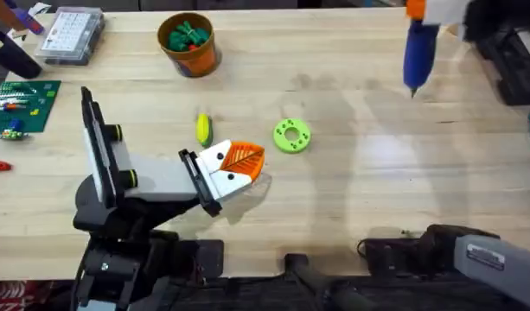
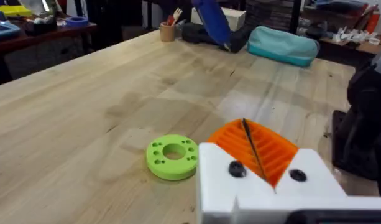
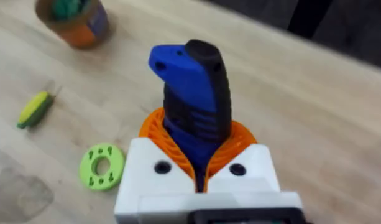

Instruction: Pick up the gripper from the table and insert it into the empty holder that is missing its gripper. Then pick up a screw, insert it into the mounting hole, and use the screwdriver to tighten it. Finally, clean up the table by picking up the vegetable and placing it into the bucket.

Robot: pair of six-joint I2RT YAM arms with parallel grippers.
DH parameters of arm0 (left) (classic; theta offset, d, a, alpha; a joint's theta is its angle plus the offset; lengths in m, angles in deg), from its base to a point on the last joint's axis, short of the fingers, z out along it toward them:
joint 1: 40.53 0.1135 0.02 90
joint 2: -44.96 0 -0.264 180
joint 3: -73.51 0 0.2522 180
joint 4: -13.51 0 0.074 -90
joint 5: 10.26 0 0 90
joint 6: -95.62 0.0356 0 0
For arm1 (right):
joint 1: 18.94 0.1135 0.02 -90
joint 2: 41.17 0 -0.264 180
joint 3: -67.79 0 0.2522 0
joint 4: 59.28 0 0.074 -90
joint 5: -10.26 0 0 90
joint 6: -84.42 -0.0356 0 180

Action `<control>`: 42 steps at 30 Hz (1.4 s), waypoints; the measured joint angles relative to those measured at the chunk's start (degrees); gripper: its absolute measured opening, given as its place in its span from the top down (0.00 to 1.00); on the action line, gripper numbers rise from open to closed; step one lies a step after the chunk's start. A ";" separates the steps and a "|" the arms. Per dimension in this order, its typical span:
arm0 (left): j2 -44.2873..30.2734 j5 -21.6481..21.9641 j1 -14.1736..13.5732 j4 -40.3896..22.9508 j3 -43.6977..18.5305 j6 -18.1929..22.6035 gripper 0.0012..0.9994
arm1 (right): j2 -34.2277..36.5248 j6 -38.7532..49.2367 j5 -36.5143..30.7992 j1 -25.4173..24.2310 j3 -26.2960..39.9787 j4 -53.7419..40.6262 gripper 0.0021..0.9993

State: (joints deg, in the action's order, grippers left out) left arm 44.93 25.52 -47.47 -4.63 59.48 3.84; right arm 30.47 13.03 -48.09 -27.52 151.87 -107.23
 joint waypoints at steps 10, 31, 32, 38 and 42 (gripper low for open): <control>0.00 0.02 0.00 0.00 0.00 0.02 0.98 | -14.49 -7.11 6.50 0.00 -0.01 14.64 0.96; 0.00 0.02 0.00 0.00 0.00 0.02 0.98 | -3.27 -37.74 27.97 11.17 -0.20 64.18 0.96; 0.00 0.02 0.00 0.00 0.00 0.01 0.98 | -2.72 -38.71 28.09 12.21 -0.20 65.65 0.96; 0.00 0.01 0.00 0.00 0.00 0.00 0.98 | 0.07 -43.32 28.40 17.70 -0.20 71.39 0.96; 0.00 0.02 0.00 0.00 0.00 0.00 0.98 | 1.43 -45.29 28.67 20.30 -0.23 73.78 0.96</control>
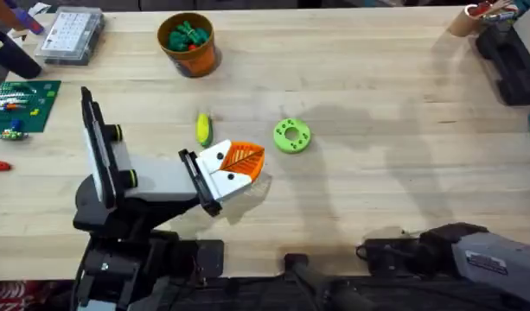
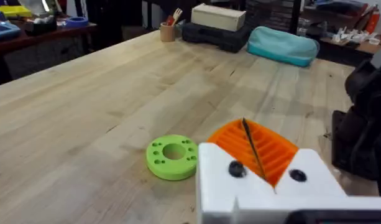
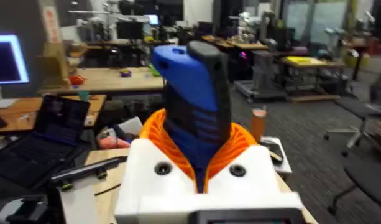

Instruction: Pick up the gripper from the table and insert it into the empty holder that is missing its gripper. Then pick up a screw, insert it into the mounting hole, and use the screwdriver to tighten it. Finally, clean up the table by picking up the vegetable and placing it into the bucket.

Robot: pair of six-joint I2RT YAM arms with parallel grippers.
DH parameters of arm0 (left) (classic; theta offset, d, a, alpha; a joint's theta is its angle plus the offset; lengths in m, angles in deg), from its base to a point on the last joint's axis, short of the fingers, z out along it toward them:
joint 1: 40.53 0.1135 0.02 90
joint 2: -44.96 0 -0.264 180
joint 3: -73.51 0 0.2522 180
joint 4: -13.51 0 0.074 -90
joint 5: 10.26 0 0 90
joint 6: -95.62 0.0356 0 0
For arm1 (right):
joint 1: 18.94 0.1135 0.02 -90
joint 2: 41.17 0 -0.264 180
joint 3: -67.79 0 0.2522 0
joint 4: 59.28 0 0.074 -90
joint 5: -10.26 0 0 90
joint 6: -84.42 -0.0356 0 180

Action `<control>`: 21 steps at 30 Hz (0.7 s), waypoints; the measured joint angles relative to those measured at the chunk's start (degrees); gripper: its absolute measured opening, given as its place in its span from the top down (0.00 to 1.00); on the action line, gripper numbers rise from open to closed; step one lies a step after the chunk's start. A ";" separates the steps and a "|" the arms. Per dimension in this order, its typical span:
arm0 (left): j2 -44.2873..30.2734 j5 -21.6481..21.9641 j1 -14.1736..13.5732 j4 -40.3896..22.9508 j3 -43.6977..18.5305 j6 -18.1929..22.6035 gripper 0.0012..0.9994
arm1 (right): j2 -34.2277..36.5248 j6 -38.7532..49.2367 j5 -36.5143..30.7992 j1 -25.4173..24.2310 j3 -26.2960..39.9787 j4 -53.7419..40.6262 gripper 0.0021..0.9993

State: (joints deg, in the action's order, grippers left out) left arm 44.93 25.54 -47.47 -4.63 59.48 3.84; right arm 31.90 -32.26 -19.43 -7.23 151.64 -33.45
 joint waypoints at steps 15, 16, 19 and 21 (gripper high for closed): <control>0.00 -0.02 0.00 0.00 0.00 0.00 0.98 | 2.72 -8.30 1.93 7.11 0.00 4.33 0.96; 0.00 -0.02 0.00 0.00 0.00 0.00 0.98 | 2.72 -8.40 2.06 7.57 0.00 4.36 0.96; 0.00 -0.02 0.00 0.00 0.00 0.01 0.98 | 2.70 -8.65 2.15 9.17 0.00 4.48 0.96; 0.00 -0.02 0.00 0.00 0.00 0.01 0.98 | 2.70 -8.67 2.37 10.36 0.00 4.49 0.96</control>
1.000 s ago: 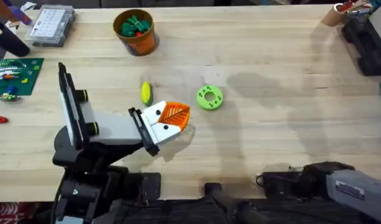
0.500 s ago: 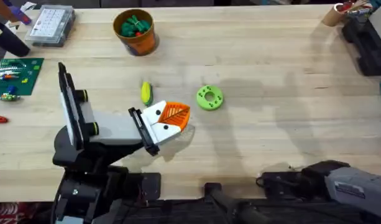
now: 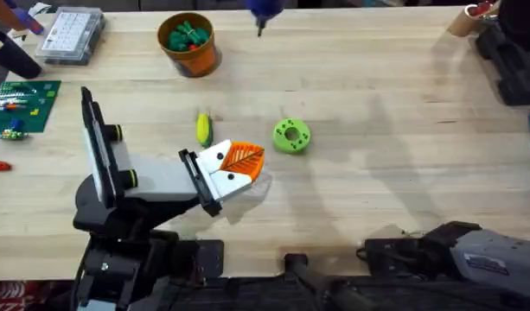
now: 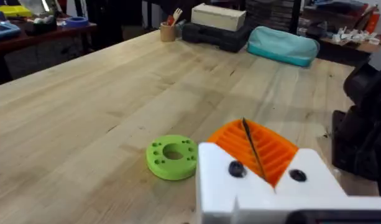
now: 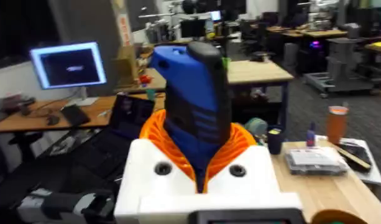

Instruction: Pick up the gripper from the table and insert it into the empty holder that is missing its gripper. Then pick up a screw, insert it into the mounting hole, and use the screwdriver to tighten it. Finally, clean up the table by picking up the vegetable and placing it into the bucket.

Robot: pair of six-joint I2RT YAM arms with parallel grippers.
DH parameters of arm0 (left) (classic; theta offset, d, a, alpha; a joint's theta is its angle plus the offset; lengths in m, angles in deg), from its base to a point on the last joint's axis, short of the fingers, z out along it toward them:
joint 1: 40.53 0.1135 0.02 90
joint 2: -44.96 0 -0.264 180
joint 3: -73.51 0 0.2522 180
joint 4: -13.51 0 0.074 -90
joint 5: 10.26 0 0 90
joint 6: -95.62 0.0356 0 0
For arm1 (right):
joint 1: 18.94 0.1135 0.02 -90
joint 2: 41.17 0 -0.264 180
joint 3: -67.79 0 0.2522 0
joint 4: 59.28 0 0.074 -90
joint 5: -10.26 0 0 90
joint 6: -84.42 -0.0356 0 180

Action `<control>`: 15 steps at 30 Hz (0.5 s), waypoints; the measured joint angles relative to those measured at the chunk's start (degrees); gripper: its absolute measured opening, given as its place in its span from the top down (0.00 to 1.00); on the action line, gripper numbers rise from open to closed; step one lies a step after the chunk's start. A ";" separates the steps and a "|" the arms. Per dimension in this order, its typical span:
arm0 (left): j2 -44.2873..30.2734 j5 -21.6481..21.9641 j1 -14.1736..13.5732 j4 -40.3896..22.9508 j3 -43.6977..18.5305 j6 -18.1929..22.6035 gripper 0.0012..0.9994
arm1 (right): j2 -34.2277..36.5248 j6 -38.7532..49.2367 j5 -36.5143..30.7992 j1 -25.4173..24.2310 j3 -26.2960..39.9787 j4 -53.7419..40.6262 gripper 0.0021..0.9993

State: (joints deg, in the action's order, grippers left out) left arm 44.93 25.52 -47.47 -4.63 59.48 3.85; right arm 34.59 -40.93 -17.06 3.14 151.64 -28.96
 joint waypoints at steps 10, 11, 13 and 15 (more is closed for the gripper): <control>0.00 0.00 0.00 0.00 0.00 0.00 0.98 | 0.00 3.83 4.93 4.30 0.00 1.40 0.96; 0.00 0.01 0.00 0.00 0.00 0.00 0.98 | 0.00 3.98 5.13 4.52 0.00 1.39 0.96; 0.00 0.01 0.00 0.00 0.00 0.01 0.98 | 0.00 4.13 5.44 4.93 0.00 1.42 0.96; 0.00 0.02 0.00 0.00 0.00 -0.01 0.98 | 0.00 4.23 5.70 5.35 0.00 1.41 0.96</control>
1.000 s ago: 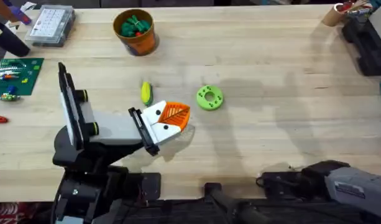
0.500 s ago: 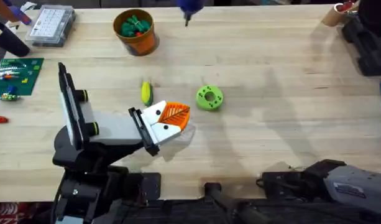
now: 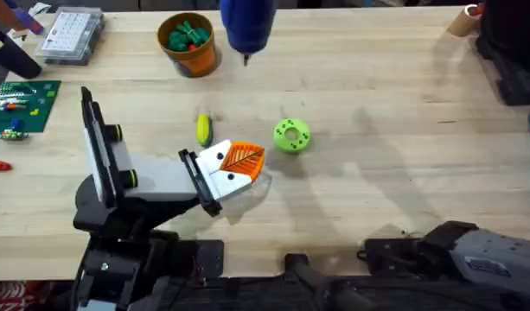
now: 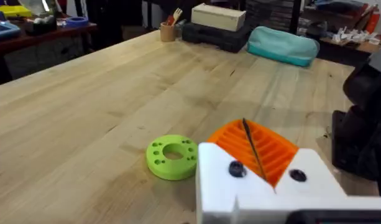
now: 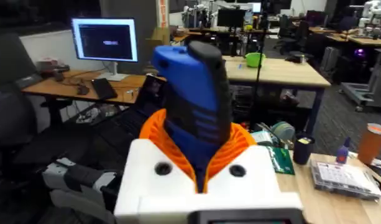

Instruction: Pick up the gripper from the table and insert it into the empty holder that is missing its gripper. Then pick up a screw, insert it into the mounting hole, and use the screwdriver to tighten it. Finally, clean up the table by picking up the vegetable and placing it into the bucket.

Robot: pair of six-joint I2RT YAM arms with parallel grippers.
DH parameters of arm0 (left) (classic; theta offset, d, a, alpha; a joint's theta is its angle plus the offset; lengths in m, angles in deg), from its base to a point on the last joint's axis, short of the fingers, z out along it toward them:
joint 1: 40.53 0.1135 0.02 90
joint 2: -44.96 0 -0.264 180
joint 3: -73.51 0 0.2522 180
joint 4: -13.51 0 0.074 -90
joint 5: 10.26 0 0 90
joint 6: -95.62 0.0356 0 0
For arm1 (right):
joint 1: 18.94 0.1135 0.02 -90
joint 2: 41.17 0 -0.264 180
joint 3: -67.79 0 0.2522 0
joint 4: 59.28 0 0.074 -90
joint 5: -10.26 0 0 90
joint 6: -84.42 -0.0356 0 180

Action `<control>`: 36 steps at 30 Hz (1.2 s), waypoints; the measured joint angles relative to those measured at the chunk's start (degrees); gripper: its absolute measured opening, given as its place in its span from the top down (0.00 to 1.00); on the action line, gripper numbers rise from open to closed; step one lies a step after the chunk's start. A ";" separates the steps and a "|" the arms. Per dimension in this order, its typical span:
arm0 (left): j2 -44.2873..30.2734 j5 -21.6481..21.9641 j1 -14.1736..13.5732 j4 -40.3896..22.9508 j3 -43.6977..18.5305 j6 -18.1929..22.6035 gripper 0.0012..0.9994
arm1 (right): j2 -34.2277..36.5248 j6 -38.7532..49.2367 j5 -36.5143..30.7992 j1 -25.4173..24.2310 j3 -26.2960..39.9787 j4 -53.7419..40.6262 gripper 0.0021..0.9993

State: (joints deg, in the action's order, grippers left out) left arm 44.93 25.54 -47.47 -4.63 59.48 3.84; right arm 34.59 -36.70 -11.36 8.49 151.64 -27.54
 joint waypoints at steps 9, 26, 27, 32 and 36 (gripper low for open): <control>0.00 -0.01 0.00 0.00 0.00 0.00 0.98 | 0.00 0.78 0.11 2.61 0.00 0.00 0.96; 0.00 -0.01 0.00 0.00 0.00 0.00 0.98 | 3.52 3.33 1.58 7.57 1.01 -0.04 0.96; 0.00 -0.01 0.00 0.00 0.00 0.01 0.98 | 3.52 3.60 1.63 7.60 1.01 -0.02 0.96; 0.00 0.00 0.00 0.00 0.00 0.00 0.98 | 3.52 4.35 1.75 7.66 0.93 1.25 0.96; 0.00 -0.01 0.00 0.00 0.00 0.00 0.98 | 3.46 4.61 1.81 7.66 -0.17 3.40 0.96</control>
State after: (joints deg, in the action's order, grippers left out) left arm 44.93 25.54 -47.47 -4.63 59.48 3.84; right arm 38.05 -32.10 -9.56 16.15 151.47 -24.14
